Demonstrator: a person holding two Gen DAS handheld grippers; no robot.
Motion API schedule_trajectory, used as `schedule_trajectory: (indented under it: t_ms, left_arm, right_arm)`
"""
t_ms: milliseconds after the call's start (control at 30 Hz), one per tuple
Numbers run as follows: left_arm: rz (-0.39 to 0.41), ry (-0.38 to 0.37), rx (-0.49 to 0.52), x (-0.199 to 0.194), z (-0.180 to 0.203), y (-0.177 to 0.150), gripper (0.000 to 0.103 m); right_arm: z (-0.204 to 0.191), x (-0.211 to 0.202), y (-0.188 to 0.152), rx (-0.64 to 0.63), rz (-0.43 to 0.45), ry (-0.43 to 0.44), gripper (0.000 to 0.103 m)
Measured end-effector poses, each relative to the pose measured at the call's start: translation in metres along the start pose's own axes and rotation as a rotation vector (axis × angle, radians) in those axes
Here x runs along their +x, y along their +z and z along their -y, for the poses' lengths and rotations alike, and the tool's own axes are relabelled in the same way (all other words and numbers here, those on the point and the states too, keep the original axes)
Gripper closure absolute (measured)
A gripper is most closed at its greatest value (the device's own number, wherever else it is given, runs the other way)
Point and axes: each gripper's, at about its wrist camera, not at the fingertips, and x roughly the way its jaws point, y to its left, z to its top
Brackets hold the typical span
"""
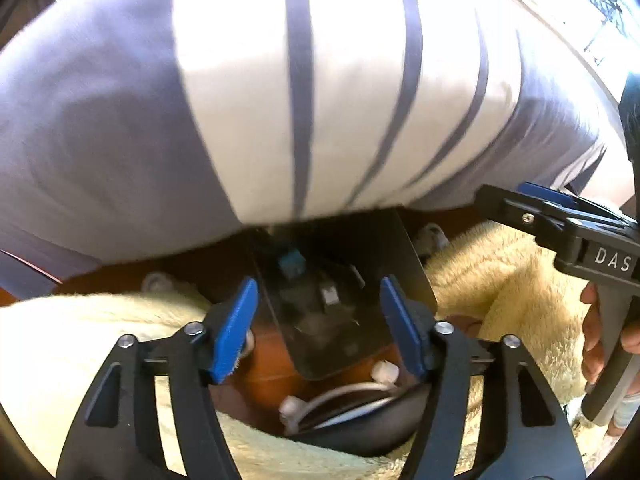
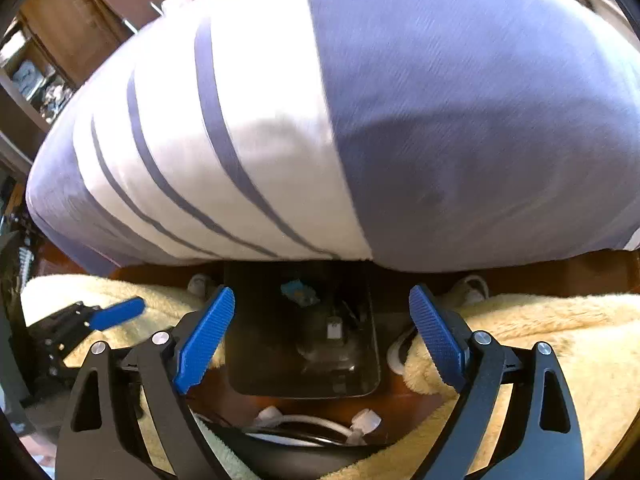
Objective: Collect trash
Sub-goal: 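Grasp the yellow tube with the right tool while the left tool returns to the bed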
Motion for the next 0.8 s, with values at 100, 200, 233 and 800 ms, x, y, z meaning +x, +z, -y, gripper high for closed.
schedule_trajectory:
  t_ms: [100, 200, 233, 800]
  left_arm:
    - [0.049, 0.019, 0.003, -0.019, -0.002, 0.004, 0.037]
    - [0.099, 0.026, -0.001, -0.038, -0.006, 0.009, 0.035]
    - [0.119, 0.029, -0.002, -0.045, -0.008, 0.011, 0.035]
    - [0.282, 0.133, 0.013, -0.093, -0.019, 0.072, 0.028]
  right_arm:
    - [0.002, -0.017, 0.005, -0.007, 0.051, -0.018, 0.013]
    - [0.002, -0.035, 0.012, -0.011, 0.103, -0.034, 0.013]
    - [0.001, -0.042, 0.014, -0.012, 0.121, -0.037, 0.013]
    - [-0.003, -0.079, 0.084, -0.067, 0.295, -0.076, 0.012]
